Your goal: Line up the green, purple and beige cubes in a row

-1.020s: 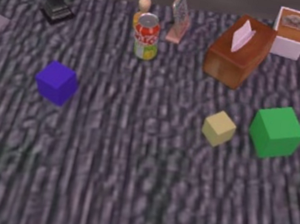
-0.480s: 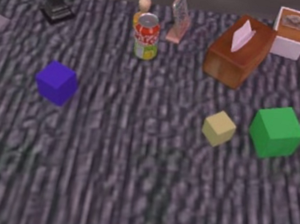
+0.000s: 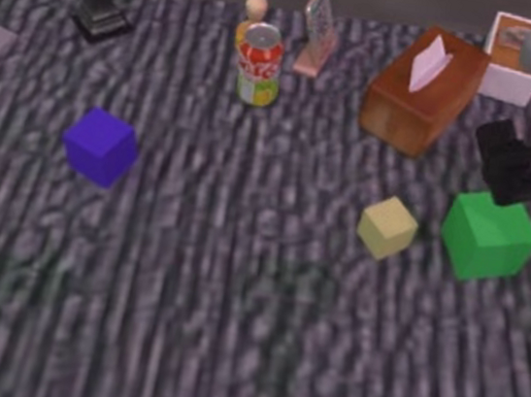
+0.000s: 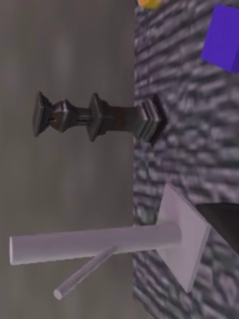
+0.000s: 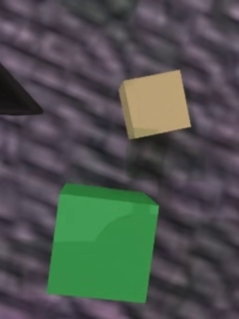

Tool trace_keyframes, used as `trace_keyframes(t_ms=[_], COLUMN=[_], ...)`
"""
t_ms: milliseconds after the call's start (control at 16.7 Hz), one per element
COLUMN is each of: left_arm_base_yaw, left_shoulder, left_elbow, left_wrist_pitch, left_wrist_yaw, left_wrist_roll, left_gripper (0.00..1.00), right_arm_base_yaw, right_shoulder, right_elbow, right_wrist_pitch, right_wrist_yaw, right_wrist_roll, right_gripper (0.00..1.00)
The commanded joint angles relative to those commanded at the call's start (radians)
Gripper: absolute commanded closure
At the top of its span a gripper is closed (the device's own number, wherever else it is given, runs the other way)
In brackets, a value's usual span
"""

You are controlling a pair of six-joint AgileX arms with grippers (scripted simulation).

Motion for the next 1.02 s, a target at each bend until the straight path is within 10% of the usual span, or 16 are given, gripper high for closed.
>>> trace_keyframes(t_ms=[540, 1020], left_arm_base_yaw=[0.000, 0.000], left_shoulder=[0.000, 0.000], left_elbow=[0.000, 0.000], left_wrist_pitch=[0.000, 0.000], left_wrist_yaw=[0.000, 0.000], left_wrist_roll=[0.000, 0.000], left_gripper=[0.00, 0.00], right_arm_base_yaw=[0.139, 0.152], right_shoulder=[0.682, 0.767], right_elbow=[0.604, 0.692], right_wrist_pitch=[-0.371, -0.410], right_wrist_yaw=[0.003, 0.005], right_wrist_roll=[-0.038, -0.042], right_gripper=[0.00, 0.00])
